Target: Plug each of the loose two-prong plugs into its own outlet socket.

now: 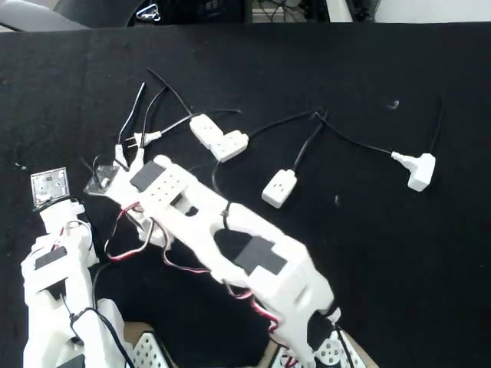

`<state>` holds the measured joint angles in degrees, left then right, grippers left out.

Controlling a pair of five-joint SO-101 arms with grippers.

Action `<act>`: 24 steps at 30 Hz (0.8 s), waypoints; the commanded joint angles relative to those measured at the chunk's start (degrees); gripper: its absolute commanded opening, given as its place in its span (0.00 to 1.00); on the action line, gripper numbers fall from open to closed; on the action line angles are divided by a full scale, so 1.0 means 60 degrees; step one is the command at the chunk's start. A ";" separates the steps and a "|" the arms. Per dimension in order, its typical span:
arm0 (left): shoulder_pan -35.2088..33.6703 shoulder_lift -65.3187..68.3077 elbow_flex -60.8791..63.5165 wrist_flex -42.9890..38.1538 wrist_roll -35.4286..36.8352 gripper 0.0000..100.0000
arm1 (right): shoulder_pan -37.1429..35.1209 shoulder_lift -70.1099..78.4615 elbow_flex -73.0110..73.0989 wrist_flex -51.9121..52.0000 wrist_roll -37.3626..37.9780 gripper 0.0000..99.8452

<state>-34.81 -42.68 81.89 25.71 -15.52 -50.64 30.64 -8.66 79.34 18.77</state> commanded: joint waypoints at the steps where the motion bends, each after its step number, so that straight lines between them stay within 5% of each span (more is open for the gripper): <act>1: -0.0051 -0.0117 -0.0066 -0.0132 0.0044 0.03 | -0.0103 -0.0696 -0.0330 0.0059 -0.0308 0.26; 13: -0.0081 -0.0117 -0.0066 -0.0147 0.0088 0.03 | 0.0103 0.0344 -0.0110 -0.1480 -0.0733 0.20; 16: -0.0081 -0.0117 -0.0066 -0.0147 0.0088 0.03 | 0.0454 0.0154 -0.0095 -0.1260 -0.0733 0.01; 24: -0.0081 -0.0117 -0.0066 -0.0147 0.0088 0.03 | 0.2505 -0.3304 -0.0051 0.0821 -0.0615 0.01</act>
<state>-34.90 -42.68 81.89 25.71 -15.52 -40.79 24.57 -8.57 78.73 14.90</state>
